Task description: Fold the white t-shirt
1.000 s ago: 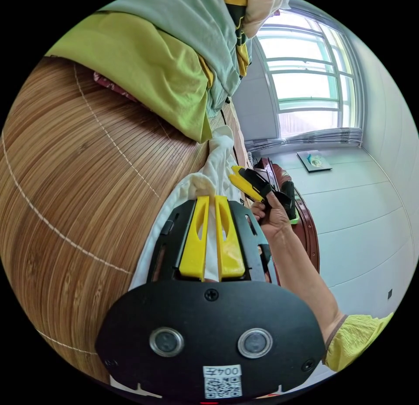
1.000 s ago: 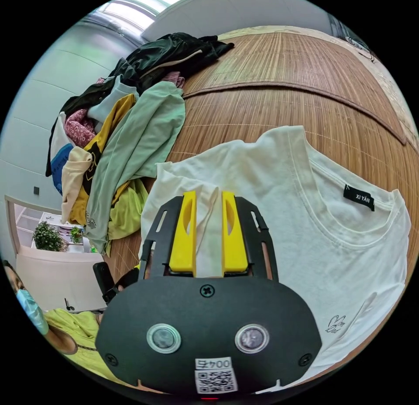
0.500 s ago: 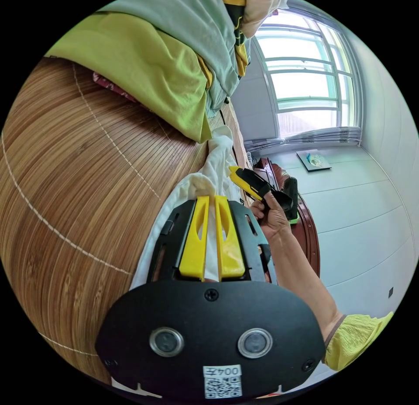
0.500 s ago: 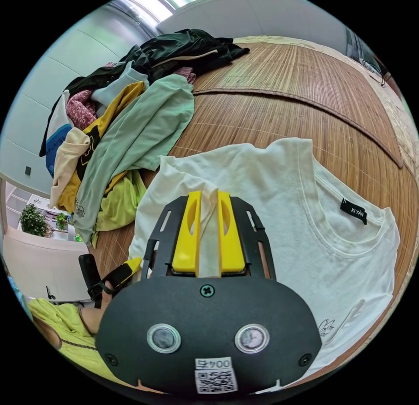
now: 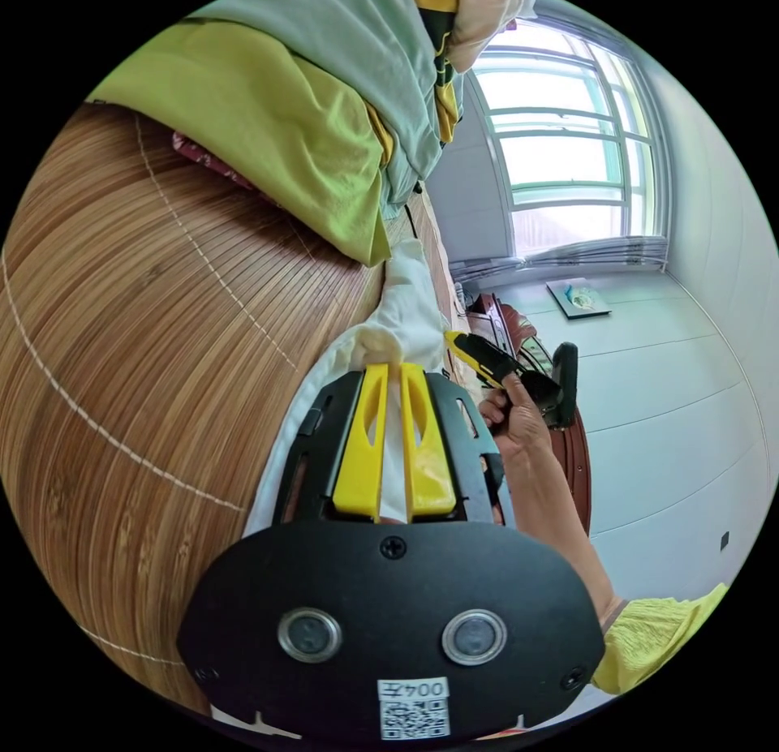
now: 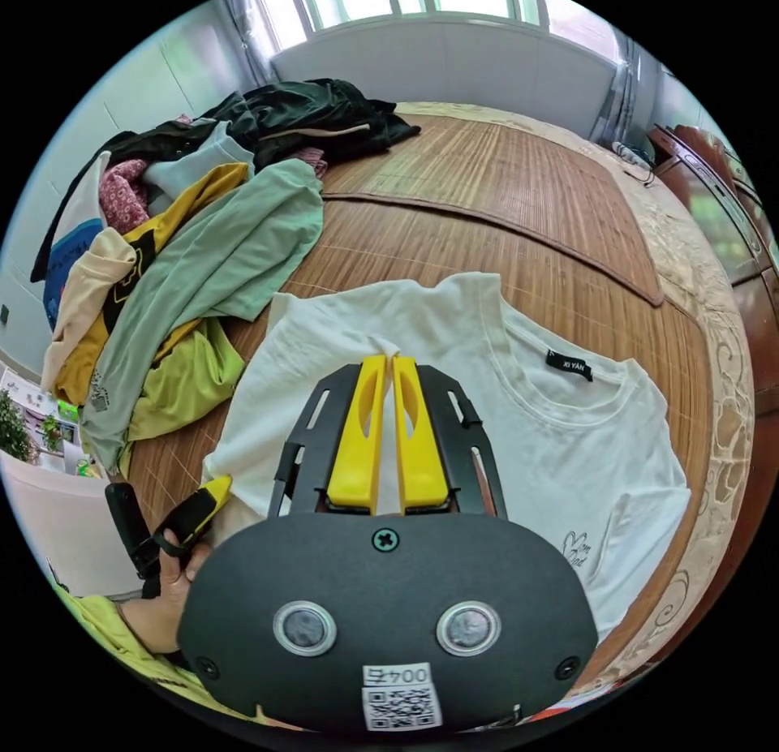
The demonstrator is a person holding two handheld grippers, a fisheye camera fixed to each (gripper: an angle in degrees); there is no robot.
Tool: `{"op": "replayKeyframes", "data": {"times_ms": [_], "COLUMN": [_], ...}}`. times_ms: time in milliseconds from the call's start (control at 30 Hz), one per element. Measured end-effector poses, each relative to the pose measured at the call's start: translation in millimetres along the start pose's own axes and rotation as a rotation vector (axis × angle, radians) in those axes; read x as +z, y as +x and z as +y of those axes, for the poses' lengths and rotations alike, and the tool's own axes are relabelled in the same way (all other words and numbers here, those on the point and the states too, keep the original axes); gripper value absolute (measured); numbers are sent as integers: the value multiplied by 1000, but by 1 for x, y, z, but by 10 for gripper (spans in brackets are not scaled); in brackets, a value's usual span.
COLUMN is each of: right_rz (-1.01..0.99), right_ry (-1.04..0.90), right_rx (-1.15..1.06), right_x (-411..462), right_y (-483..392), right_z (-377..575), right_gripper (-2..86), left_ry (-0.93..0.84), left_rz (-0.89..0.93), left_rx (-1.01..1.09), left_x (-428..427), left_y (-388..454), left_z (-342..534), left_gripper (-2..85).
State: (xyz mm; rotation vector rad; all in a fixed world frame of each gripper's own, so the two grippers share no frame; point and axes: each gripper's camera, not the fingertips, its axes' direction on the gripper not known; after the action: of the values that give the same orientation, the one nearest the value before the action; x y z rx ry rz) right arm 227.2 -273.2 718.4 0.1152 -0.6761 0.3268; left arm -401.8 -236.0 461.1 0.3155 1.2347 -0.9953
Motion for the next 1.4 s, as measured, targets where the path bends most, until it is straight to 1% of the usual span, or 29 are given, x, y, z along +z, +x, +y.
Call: {"op": "replayKeyframes", "data": {"times_ms": [100, 200, 267, 300, 333, 367, 400, 467, 567, 633, 733, 767, 833, 900, 933, 967, 1067, 1133, 1200, 1233, 1300, 1333, 1400], "right_rz": [-18, -80, -161, -182, -217, -210, -192, -86, 56, 122, 207, 228, 240, 220, 176, 140, 146, 116, 65, 18, -61, -100, -105], "right_ry": [-42, 44, 161, 174, 179, 167, 158, 103, 93, 93, 45, 45, 81, 104, 80, 42, 2, 2, -5, -15, -41, -53, -33], "right_rx": [24, 30, -96, -143, -251, -352, -398, -559, -671, -702, -735, -739, -710, -673, -656, -649, -623, -580, -528, -498, -468, -457, -440], "right_x": [18, 8, -18, -23, -30, -33, -33, -24, -8, 1, 18, 18, 6, -3, -2, 4, 18, 20, 19, 18, 15, 11, -1], "right_y": [1, -1, -17, -23, -37, -54, -63, -98, -131, -143, -154, -155, -154, -151, -148, -147, -145, -141, -133, -126, -117, -112, -104], "right_z": [9, 26, 52, 60, 79, 101, 112, 153, 183, 188, 189, 190, 192, 193, 193, 193, 191, 186, 180, 176, 170, 166, 158], "right_gripper": [29, 41, 62, 69, 79, 89, 94, 106, 102, 89, 57, 37, 33, 32, 33, 33, 34, 35, 38, 45, 59, 71, 88], "left_ry": [2, -1, -2, -2, -2, -3, -3, -1, -1, -2, -4, -7, -21, -30, -28, -27, -44, -73, -194, -197, -217, -226, -248], "left_rz": [11, 1, 1, 4, 5, 7, 7, 3, 0, -5, -18, -22, -28, -68, -77, -100, -200, -304, -470, -499, -612, -633, -699], "left_rx": [4, 14, 12, 9, 8, 5, 6, 9, 13, 17, 31, 45, 79, 178, 211, 288, 479, 619, 785, 830, 961, 989, 1091], "left_x": [3, 7, 9, 11, 12, 15, 17, 21, 28, 32, 41, 45, 49, 52, 52, 52, 56, 63, 85, 88, 107, 112, 130], "left_y": [0, 2, 2, 2, 2, 2, 2, 3, 6, 7, 13, 17, 27, 51, 57, 71, 102, 118, 133, 136, 145, 145, 147], "left_z": [3, 7, 10, 11, 12, 14, 17, 22, 30, 36, 47, 52, 60, 75, 79, 86, 94, 96, 102, 106, 124, 128, 145], "left_gripper": [32, 33, 33, 34, 34, 34, 34, 33, 32, 31, 29, 28, 26, 21, 20, 17, 11, 12, 16, 17, 19, 19, 20]}}
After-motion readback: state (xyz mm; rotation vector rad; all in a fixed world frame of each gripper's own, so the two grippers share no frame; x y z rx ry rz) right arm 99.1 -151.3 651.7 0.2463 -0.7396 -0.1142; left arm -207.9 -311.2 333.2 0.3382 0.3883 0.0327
